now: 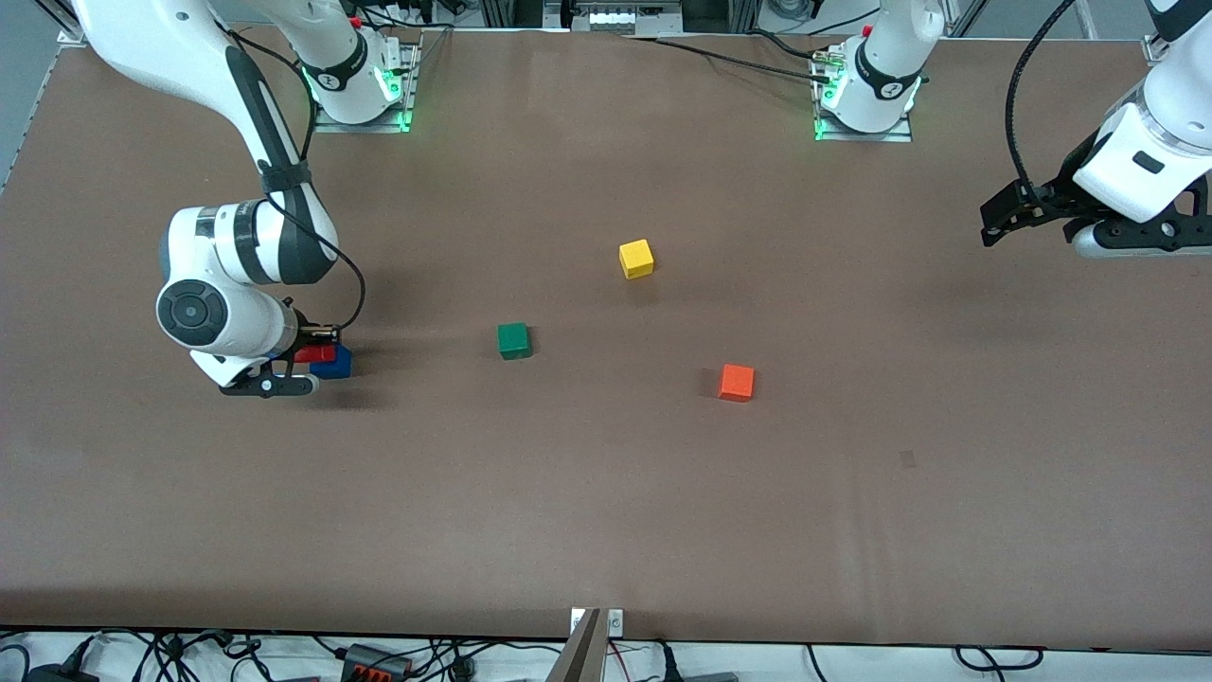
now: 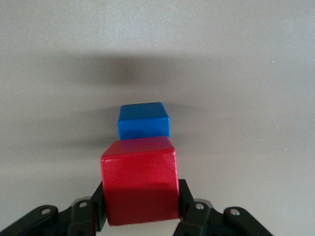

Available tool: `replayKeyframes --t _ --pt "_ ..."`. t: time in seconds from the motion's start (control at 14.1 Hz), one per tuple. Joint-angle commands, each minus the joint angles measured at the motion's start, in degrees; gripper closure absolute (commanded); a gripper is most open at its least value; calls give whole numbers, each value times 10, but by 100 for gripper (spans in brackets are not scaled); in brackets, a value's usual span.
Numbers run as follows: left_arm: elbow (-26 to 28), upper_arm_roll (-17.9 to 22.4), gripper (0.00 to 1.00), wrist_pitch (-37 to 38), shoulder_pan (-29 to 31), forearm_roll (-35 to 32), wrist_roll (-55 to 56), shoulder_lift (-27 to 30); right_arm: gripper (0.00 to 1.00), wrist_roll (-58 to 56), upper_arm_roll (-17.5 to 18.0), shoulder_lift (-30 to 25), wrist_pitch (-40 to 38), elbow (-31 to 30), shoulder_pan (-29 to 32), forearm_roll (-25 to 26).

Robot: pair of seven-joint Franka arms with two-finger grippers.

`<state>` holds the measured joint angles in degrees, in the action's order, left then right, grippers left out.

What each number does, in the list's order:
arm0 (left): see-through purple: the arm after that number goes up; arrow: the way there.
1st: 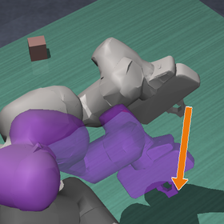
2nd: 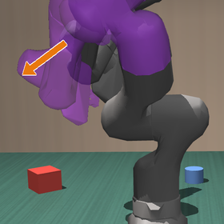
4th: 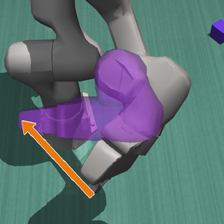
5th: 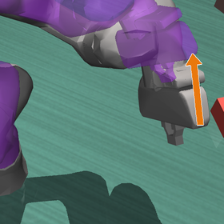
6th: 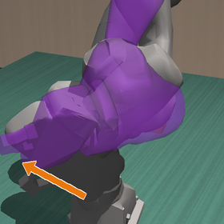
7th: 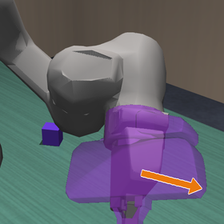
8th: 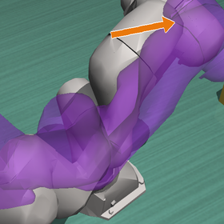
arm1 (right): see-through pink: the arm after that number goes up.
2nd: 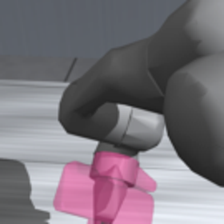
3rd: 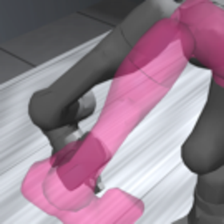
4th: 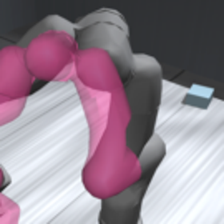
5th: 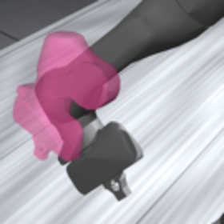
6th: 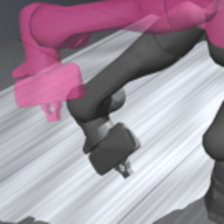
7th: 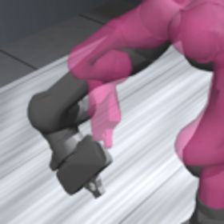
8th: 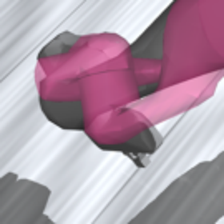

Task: Pass red block to right arm, stack on blue
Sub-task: 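Lower the red cube onto the blue cube with the right gripper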

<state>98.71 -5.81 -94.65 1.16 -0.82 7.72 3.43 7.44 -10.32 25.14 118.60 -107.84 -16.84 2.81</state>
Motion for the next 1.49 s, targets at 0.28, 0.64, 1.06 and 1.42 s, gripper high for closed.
replayKeyframes --t 0.28,0.64,1.06,1.42 --pt "-6 2 0 9 2 9 -10 1 98 16 -1 -12 21 -20 2 15" --pt "-6 2 0 15 2 9 -10 1 97 18 -1 -3 28 -20 2 14" --pt "-6 2 0 16 2 9 -10 1 94 19 -1 4 33 -21 3 14" --pt "-6 2 0 16 2 9 -10 1 71 20 -1 4 29 -21 4 12"
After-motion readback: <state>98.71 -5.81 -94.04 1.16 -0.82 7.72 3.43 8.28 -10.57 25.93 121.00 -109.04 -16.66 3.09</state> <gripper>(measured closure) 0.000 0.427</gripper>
